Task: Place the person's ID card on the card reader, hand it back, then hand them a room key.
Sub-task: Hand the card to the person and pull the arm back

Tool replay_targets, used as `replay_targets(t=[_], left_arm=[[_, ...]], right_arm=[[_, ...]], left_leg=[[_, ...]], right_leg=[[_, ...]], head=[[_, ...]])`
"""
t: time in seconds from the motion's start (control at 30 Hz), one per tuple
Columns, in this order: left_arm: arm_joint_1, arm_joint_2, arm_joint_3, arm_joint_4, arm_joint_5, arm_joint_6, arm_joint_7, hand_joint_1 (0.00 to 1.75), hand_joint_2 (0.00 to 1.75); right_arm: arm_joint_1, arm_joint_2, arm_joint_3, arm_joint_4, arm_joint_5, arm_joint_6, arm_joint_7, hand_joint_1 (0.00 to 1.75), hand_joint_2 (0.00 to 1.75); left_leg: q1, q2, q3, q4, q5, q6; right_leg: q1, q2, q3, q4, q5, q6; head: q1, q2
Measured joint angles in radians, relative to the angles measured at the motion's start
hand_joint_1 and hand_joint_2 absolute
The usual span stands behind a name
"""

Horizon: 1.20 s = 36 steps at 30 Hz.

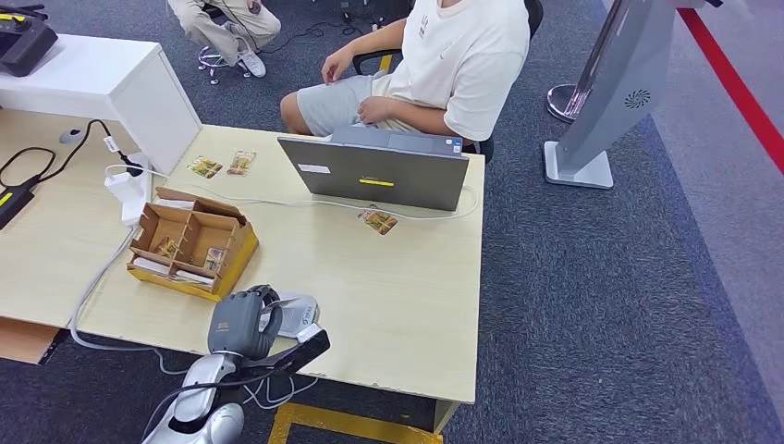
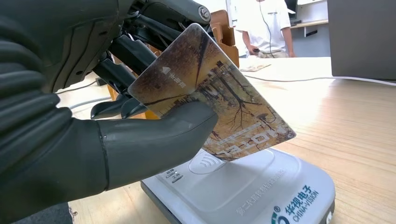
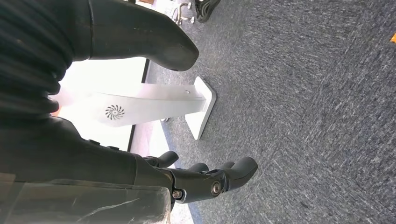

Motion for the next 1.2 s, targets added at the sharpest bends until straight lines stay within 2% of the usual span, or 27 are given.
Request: replay_targets(t=[0.23,0.37,0.53,0.73,0.8,0.93,1.2], left_arm=[[-0.004,-0.010,0.011,0.007,0.005,0.047,-0.025,1.75,1.75],[-0.028,-0.009,0.020,-0.029,0.057,0.137,-0.095,1.75,1.75],[-0.151,-0.001,0.057,-0.089,0.144,0.215,-0.168,1.75,1.75],[-0.394,0.023,0.108,-0.061,0.277,0.209,-0.216,1.75,1.75],[-0.453,0.029,0.122,-0.040,0.296,0.207,-0.225,1.75,1.75],[-0.502,0.035,0.135,-0.016,0.305,0.207,-0.236,1.75,1.75],[-0.508,0.037,0.137,-0.007,0.306,0.208,-0.237,1.75,1.75]], right_arm=[[0.000,0.000,0.000,0.000,0.007,0.000,-0.005,0.00,1.75],[0.000,0.000,0.000,0.000,0.016,0.000,-0.017,0.00,1.75],[-0.004,0.000,0.007,0.000,0.022,0.000,-0.028,0.00,1.75],[-0.009,0.000,0.031,0.000,0.026,0.000,-0.029,0.00,1.75],[-0.010,0.000,0.037,0.000,0.026,0.000,-0.028,0.00,1.75],[-0.012,0.000,0.044,0.000,0.026,0.000,-0.028,0.00,1.75],[-0.012,0.000,0.047,0.000,0.026,0.000,-0.028,0.00,1.75]], left_leg=[[0.000,0.000,0.000,0.000,0.000,0.000],[0.000,-0.001,0.000,0.000,0.000,0.000],[0.000,-0.002,0.000,0.000,0.001,0.000],[0.001,-0.002,0.000,0.000,0.002,-0.001],[0.001,-0.002,0.000,0.000,0.002,-0.001],[0.001,-0.002,0.000,0.000,0.002,-0.001],[0.000,-0.002,0.000,0.000,0.002,-0.001]], right_leg=[[0.000,0.000,0.000,0.000,0.000,0.000],[0.000,-0.001,-0.001,0.000,0.000,0.000],[0.000,-0.002,0.000,0.000,0.001,0.000],[0.001,-0.001,0.001,0.001,0.002,-0.001],[0.000,0.000,0.001,0.001,0.002,-0.001],[0.000,0.000,0.001,0.000,0.001,-0.001],[0.000,0.000,0.001,0.000,0.001,-0.001]], head=[[0.000,0.000],[0.000,0.000],[0.000,0.000],[0.000,0.000],[0.000,0.000],[0.000,0.000],[0.000,0.000]])
